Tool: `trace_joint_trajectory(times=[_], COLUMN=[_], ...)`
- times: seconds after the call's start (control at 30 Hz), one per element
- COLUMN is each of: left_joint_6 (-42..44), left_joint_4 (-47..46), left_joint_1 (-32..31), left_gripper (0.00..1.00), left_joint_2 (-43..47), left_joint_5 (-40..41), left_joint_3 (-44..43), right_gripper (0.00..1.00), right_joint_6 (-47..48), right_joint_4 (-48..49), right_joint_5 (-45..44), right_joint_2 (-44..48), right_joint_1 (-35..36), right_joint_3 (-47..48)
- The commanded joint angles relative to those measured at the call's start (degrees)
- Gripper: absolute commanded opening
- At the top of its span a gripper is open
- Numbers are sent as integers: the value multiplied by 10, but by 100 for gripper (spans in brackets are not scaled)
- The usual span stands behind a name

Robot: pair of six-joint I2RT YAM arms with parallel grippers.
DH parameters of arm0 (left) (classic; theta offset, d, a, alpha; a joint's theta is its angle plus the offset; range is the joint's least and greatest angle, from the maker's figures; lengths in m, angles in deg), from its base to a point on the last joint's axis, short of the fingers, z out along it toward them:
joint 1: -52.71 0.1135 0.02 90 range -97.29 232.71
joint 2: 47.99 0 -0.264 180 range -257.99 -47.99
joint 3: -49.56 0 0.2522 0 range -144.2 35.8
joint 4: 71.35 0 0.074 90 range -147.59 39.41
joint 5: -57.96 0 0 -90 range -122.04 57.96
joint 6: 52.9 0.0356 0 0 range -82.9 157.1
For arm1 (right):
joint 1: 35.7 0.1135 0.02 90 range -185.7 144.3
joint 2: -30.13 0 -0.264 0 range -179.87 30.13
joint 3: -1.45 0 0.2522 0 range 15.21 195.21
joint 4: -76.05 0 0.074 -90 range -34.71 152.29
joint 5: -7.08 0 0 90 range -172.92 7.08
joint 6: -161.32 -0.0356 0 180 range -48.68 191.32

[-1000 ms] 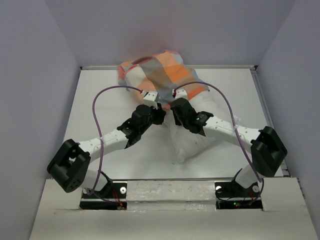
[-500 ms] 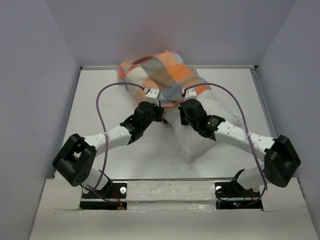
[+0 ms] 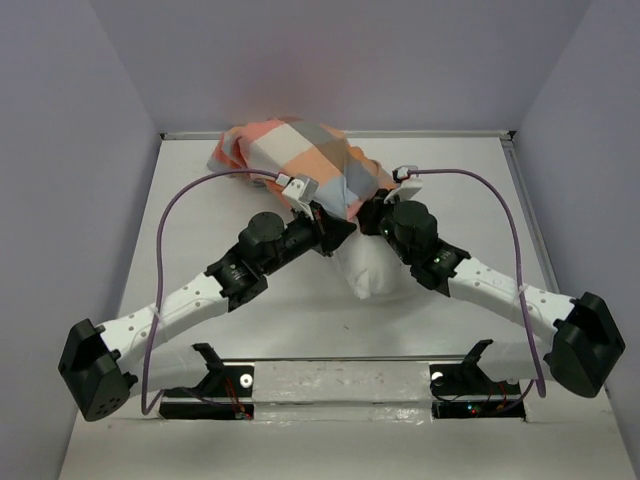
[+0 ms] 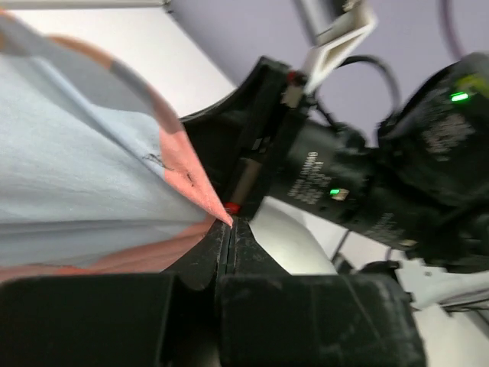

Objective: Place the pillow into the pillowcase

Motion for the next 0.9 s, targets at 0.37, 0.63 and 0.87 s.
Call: trace_joint_trajectory(times=[0.37, 0.63, 0.87], left_joint_6=[-143, -138, -111], left_joint_4=[51, 51, 132], left_joint_1=[5, -12, -79], left_gripper=[0, 0, 0], left_joint_2=[174, 92, 173], left_joint_5=[81, 87, 194], left_joint_3=[140, 122, 13], right_gripper=[0, 0, 0], right_joint_6=[-66, -33, 4], right_joint_4=[291, 240, 65], right_joint_5=[-148, -9, 79], right_joint_2=[33, 78, 69], right_joint_1=[17, 25, 120], right_joint_3=[-119, -113, -29])
